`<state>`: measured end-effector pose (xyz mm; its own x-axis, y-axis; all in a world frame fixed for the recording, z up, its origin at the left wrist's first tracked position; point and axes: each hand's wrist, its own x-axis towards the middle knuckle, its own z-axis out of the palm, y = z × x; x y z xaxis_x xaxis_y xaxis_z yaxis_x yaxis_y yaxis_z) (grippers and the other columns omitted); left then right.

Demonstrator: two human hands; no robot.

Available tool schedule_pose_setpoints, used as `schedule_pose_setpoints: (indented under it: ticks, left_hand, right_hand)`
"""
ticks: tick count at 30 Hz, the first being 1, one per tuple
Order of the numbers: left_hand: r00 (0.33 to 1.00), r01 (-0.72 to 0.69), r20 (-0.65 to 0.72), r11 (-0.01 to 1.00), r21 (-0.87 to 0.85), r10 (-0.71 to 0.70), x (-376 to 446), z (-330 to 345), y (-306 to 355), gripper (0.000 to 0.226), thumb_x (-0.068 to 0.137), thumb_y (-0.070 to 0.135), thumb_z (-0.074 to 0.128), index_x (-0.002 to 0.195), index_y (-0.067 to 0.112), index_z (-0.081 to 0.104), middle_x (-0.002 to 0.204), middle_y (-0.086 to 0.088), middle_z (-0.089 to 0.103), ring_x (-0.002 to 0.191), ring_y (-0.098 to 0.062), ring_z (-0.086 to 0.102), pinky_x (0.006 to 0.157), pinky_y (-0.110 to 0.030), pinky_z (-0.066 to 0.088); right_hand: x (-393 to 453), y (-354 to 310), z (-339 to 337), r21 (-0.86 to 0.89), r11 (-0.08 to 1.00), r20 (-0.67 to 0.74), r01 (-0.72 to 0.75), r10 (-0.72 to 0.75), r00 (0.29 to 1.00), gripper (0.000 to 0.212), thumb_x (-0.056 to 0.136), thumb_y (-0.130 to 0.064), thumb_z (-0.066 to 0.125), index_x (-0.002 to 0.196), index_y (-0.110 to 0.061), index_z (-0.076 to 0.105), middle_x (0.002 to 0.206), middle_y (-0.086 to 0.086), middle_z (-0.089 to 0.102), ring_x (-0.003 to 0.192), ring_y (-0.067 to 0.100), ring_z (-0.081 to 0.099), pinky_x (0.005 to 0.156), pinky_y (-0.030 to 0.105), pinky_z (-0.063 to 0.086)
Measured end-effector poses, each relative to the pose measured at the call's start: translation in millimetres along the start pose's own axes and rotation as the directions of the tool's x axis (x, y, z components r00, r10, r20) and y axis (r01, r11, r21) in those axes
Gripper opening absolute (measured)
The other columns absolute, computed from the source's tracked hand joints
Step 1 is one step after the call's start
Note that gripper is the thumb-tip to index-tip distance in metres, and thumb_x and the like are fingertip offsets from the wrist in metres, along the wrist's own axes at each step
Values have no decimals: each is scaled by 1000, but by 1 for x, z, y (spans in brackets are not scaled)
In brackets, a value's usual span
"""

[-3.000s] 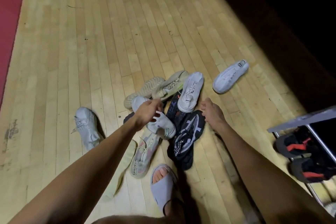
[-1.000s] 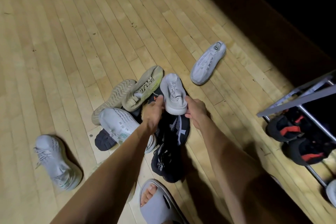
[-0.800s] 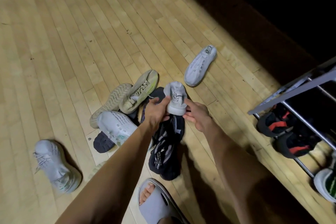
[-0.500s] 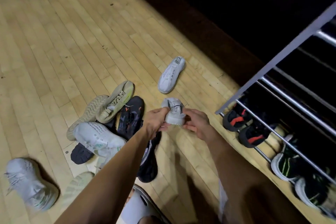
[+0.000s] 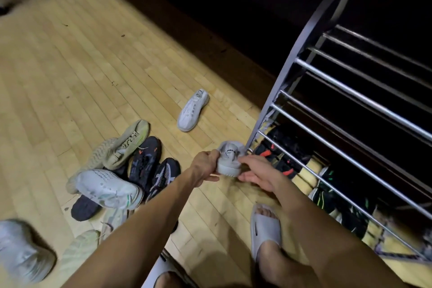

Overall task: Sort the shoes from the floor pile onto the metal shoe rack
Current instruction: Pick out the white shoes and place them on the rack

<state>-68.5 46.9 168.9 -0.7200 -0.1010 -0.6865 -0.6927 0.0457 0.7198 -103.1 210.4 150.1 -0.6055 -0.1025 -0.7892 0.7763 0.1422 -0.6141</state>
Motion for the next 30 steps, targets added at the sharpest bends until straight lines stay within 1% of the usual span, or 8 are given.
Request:
schedule_pose_setpoints:
  ticks: [4, 8, 13, 18, 20, 25, 27, 30]
  left_hand:
    - [998, -61, 22, 995, 75, 60, -19, 23, 10, 24, 99, 23, 38, 99, 11, 59, 91, -8, 60, 73, -17, 60, 59, -28, 56]
    - [994, -111, 25, 987, 112, 109, -39, 50, 25, 24, 100, 21, 37, 99, 11, 58, 90, -7, 58, 71, -14, 57, 56, -27, 56]
    - [994, -111, 14, 984, 138, 110, -47, 84, 35, 26, 100, 20, 36, 84, 15, 56, 79, -1, 55, 69, -13, 55, 64, -32, 57]
    - [990, -141, 14, 974, 176, 141, -44, 109, 30, 29, 98, 22, 38, 99, 10, 65, 84, -3, 58, 72, -13, 54, 62, -30, 57]
    - [984, -175, 11, 971, 163, 175, -43, 114, 29, 34, 97, 20, 38, 102, 6, 68, 86, -4, 59, 73, -14, 53, 62, -29, 56]
    - [976, -206, -51, 971, 120, 213, -47, 116, 32, 31, 94, 23, 42, 88, 7, 68, 78, -4, 59, 69, -16, 54, 58, -28, 55]
    - [979, -190, -61, 977, 98, 197, -55, 113, 30, 27, 93, 24, 42, 86, 10, 64, 73, -5, 59, 64, -18, 56, 59, -30, 55]
    - [979, -185, -63, 977, 107, 192, -69, 104, 26, 26, 95, 25, 40, 102, 12, 61, 80, -5, 62, 65, -20, 60, 61, -32, 56]
  right_hand:
    - [-23, -2, -30, 77, 994, 85, -74, 68, 994, 47, 86, -13, 72, 129, -4, 55, 135, 22, 53, 103, 33, 65, 69, 34, 60]
    - [-45, -13, -57, 116, 989, 119, -96, 82, 989, 30, 90, -7, 66, 118, -5, 57, 132, 22, 53, 98, 29, 60, 72, 34, 55]
    - [-62, -20, -91, 139, 987, 103, -78, 64, 993, 30, 92, -10, 65, 121, -5, 57, 114, 15, 58, 114, 27, 55, 78, 34, 52]
    - [-65, -10, -122, 162, 980, 120, -112, 93, 988, 36, 89, -8, 68, 122, -5, 56, 120, 18, 58, 112, 30, 57, 88, 36, 51]
    - [-68, -9, -131, 175, 979, 138, -108, 85, 987, 24, 90, -6, 66, 112, -8, 59, 116, 17, 59, 111, 30, 57, 87, 37, 51]
    - [-78, -10, -137, 209, 972, 185, -108, 70, 980, 10, 92, -2, 62, 93, -11, 60, 106, 16, 60, 112, 30, 57, 91, 38, 50]
    - [-84, -13, -133, 187, 977, 213, -101, 60, 975, 9, 93, -1, 60, 93, -10, 61, 103, 14, 62, 105, 27, 59, 93, 38, 49]
    - [-86, -16, -124, 121, 990, 248, -73, 41, 968, 15, 93, -1, 60, 104, -11, 63, 105, 11, 65, 100, 23, 61, 92, 36, 50]
